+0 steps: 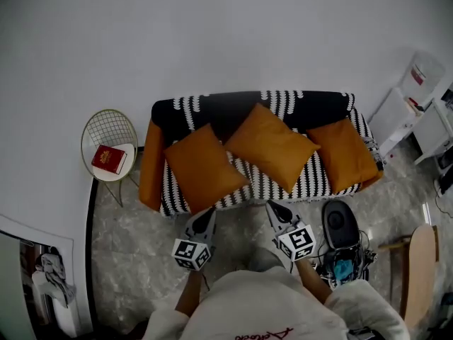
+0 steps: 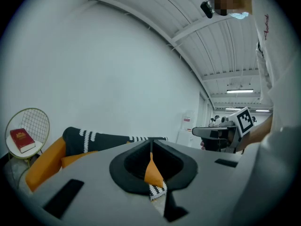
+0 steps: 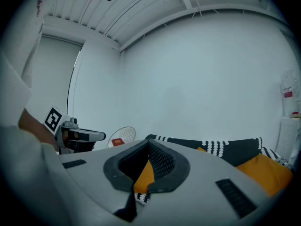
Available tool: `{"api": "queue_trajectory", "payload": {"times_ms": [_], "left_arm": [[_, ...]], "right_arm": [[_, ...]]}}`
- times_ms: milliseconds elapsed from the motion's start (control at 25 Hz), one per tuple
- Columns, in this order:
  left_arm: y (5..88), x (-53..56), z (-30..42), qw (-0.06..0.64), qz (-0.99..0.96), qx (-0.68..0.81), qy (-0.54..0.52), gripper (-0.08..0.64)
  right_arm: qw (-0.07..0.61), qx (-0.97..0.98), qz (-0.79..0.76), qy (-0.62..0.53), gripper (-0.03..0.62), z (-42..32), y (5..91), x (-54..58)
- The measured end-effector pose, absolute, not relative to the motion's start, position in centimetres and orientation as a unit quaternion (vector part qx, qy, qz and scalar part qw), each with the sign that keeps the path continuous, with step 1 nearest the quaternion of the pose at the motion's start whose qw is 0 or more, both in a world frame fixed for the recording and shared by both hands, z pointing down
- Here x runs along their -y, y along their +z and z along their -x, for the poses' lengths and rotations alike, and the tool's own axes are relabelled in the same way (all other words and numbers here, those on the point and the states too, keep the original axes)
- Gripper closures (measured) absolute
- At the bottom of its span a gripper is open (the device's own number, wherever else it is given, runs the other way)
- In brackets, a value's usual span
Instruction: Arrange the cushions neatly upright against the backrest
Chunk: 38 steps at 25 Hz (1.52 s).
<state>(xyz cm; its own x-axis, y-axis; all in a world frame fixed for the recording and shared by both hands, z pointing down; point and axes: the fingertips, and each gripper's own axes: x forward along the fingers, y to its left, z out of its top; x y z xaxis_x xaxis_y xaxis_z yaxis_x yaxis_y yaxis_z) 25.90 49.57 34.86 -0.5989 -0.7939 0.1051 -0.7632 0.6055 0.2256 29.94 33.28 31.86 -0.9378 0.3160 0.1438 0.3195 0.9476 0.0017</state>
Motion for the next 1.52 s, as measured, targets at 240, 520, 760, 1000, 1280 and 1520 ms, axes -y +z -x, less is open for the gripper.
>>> {"api": "queue_trajectory", "payload": {"times_ms": [240,520,760,1000,1280,1520], "left_arm": [[35.2,-50.0,-24.7,0.1,-0.436,0.891,-0.081,0.52],[34.9,-51.1,-21.6,0.093,-0.42,0.9,-0.076,0.52],[35.3,-50.9,-18.0,0.096,-0.407,0.906,-0.07,0.52],[34.8,-51.7,-14.4,0.096,-0.373,0.92,-0.071,0.52],[35.0,-55.7,-9.3,0.106,-0.29,0.948,-0.076,0.52],[34.8,-57.3,-4.4,0.104,-0.237,0.962,-0.083,0.52]], "right_arm": [[0.068,0.983,0.168,-0.014,0.566,-28.0,31.7,-34.1],[0.061,0.98,0.187,-0.014,0.566,-24.3,31.6,-35.0],[0.057,0.978,0.203,-0.005,0.566,-19.9,32.0,-35.0],[0.061,0.967,0.247,-0.006,0.566,-15.0,32.1,-36.2],[0.069,0.944,0.324,-0.001,0.566,-7.1,32.4,-39.7],[0.073,0.929,0.364,0.001,0.566,-0.8,32.3,-40.6]]}}
